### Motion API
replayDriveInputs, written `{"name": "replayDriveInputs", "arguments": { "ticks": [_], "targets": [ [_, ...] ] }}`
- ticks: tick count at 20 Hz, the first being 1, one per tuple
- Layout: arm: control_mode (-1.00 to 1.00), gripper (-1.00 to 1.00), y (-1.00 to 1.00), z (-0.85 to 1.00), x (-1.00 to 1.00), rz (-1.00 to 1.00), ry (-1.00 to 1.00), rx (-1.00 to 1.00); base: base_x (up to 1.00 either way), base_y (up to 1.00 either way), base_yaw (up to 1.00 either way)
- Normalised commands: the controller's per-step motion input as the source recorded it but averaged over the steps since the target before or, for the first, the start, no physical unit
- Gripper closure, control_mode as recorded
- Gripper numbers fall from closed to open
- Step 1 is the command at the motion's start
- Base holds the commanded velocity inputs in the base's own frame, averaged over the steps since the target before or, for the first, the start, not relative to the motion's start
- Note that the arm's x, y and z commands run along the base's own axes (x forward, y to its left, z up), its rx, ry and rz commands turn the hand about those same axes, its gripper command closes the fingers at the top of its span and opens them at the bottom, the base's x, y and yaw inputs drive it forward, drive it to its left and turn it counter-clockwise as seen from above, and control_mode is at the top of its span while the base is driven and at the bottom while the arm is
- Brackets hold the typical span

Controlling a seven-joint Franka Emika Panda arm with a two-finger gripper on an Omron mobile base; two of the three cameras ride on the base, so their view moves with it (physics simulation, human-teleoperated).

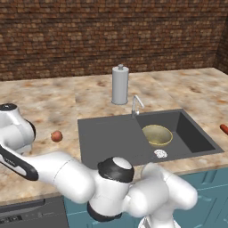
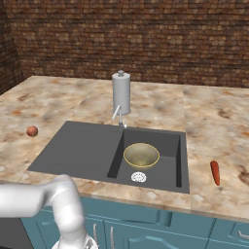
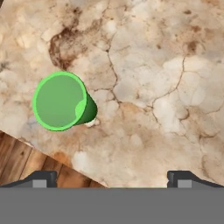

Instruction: Remove the carrot and onion from the sink. Then move the bowl and cup from the counter to the sink for washing.

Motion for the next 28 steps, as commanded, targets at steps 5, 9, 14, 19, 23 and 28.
{"name": "replayDriveInputs", "arguments": {
  "ticks": [5, 9, 14, 19, 23, 28],
  "targets": [
    [-1.0, -1.0, 0.23, -0.17, 0.22, 0.0, 0.0, 0.0, 0.0, 0.0, 0.0],
    [-1.0, -1.0, 0.19, -0.17, 0.23, 0.0, 0.0, 0.0, 0.0, 0.0, 0.0],
    [-1.0, -1.0, 0.19, -0.17, 0.18, 0.0, 0.0, 0.0, 0.0, 0.0, 0.0],
    [-1.0, -1.0, 0.22, -0.18, 0.1, 0.0, 0.0, 0.0, 0.0, 0.0, 0.0],
    [-1.0, -1.0, 0.18, -0.1, 0.0, 0.0, 0.0, 0.0, 0.0, 0.0, 0.0],
    [-1.0, -1.0, 0.16, -0.14, 0.08, 0.0, 0.0, 0.0, 0.0, 0.0, 0.0]
  ]
}}
